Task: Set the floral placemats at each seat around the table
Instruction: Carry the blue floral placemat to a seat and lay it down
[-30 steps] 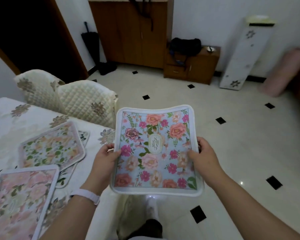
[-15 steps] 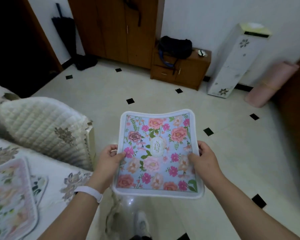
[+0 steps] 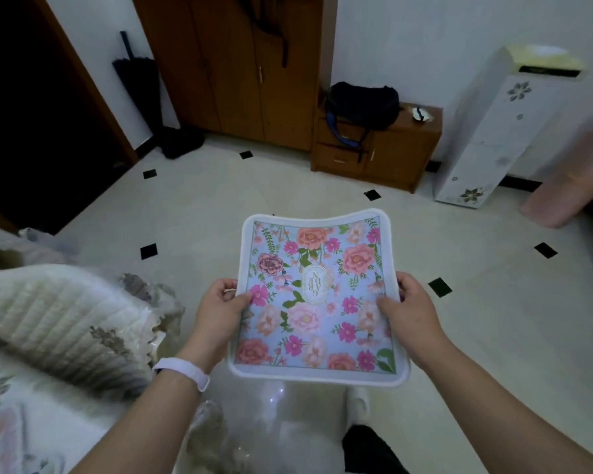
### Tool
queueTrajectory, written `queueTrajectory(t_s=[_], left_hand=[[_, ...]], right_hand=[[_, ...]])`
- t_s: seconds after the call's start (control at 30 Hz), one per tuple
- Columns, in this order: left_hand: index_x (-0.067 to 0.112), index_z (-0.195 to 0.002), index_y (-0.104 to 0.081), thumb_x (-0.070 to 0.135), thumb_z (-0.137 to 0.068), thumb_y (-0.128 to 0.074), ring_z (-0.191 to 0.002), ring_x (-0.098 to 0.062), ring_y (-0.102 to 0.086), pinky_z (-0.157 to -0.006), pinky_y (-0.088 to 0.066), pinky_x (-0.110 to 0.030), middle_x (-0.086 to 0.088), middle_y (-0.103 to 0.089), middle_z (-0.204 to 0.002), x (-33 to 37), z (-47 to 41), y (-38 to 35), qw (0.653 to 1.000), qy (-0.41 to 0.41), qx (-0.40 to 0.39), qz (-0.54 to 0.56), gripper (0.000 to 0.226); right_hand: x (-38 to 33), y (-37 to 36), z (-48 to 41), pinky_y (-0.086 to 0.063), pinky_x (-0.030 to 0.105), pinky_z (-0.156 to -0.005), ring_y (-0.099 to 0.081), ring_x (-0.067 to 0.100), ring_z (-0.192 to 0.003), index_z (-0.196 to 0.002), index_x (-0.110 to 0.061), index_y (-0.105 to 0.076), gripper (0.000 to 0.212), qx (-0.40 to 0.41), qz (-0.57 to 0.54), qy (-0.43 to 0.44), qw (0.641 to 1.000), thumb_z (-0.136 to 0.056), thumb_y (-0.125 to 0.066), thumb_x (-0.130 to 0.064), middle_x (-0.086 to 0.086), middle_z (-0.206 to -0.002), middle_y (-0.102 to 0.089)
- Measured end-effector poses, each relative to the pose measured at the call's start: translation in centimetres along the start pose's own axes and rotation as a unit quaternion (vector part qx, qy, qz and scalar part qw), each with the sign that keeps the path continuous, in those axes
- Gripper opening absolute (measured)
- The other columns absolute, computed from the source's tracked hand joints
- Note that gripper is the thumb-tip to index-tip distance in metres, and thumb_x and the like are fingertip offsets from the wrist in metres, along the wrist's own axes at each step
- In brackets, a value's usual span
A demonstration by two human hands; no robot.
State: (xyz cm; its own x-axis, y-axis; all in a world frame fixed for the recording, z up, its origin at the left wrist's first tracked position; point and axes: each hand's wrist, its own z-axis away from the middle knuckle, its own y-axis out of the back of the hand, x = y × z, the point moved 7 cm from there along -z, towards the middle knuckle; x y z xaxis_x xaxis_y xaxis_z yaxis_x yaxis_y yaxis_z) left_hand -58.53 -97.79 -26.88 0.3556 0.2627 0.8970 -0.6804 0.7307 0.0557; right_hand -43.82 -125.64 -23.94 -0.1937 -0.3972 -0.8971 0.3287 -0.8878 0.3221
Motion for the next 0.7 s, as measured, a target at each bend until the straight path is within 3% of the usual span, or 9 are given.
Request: queueTrajectory(t_s=[0.33, 0.57, 0.7], left_hand=[[0.004, -0.11, -0.052, 0.015, -0.092, -0.065, -0.078, -0.037, -0.073, -0.074, -0.06, -0.054, -0.017, -0.075, -0.091, 9.1, -10.2, -4.9, 0.994, -0.015, 0.107, 0.013, 0.025], [0.007, -0.101, -0.054, 0.009, -0.093, -0.063, -0.08, -0.037, -0.073, -0.074, -0.06, -0.05, -0.018, -0.075, -0.091, 12.5, -13.5, -5.5, 0.983, -0.033, 0.172, 0.05, 0.012], [0.01, -0.097, -0.053, 0.008, -0.092, -0.063, -0.071, -0.032, -0.073, -0.065, -0.06, -0.043, -0.015, -0.075, -0.084, 13.4, -15.1, -3.2, 0.975, -0.036, 0.208, 0.073, 0.011]], right_hand=[[-8.1, -1.0, -19.0, -0.062, 0.044, -0.072, -0.074, 0.017, -0.077, -0.1, -0.025, -0.06, 0.023, -0.097, -0.014, 0.059, 0.993, -0.091, -0.059, -0.004, 0.0, -0.095, -0.073], [-12.6, -3.1, -27.2, -0.059, 0.035, -0.063, -0.072, 0.018, -0.077, -0.102, -0.024, -0.059, 0.022, -0.144, 0.011, 0.092, 0.985, -0.091, -0.06, -0.005, -0.001, -0.096, -0.07], [-14.4, -6.9, -29.3, -0.062, 0.04, -0.068, -0.073, 0.017, -0.078, -0.101, -0.028, -0.059, 0.022, -0.182, 0.018, 0.094, 0.979, -0.092, -0.06, -0.007, -0.003, -0.095, -0.07]])
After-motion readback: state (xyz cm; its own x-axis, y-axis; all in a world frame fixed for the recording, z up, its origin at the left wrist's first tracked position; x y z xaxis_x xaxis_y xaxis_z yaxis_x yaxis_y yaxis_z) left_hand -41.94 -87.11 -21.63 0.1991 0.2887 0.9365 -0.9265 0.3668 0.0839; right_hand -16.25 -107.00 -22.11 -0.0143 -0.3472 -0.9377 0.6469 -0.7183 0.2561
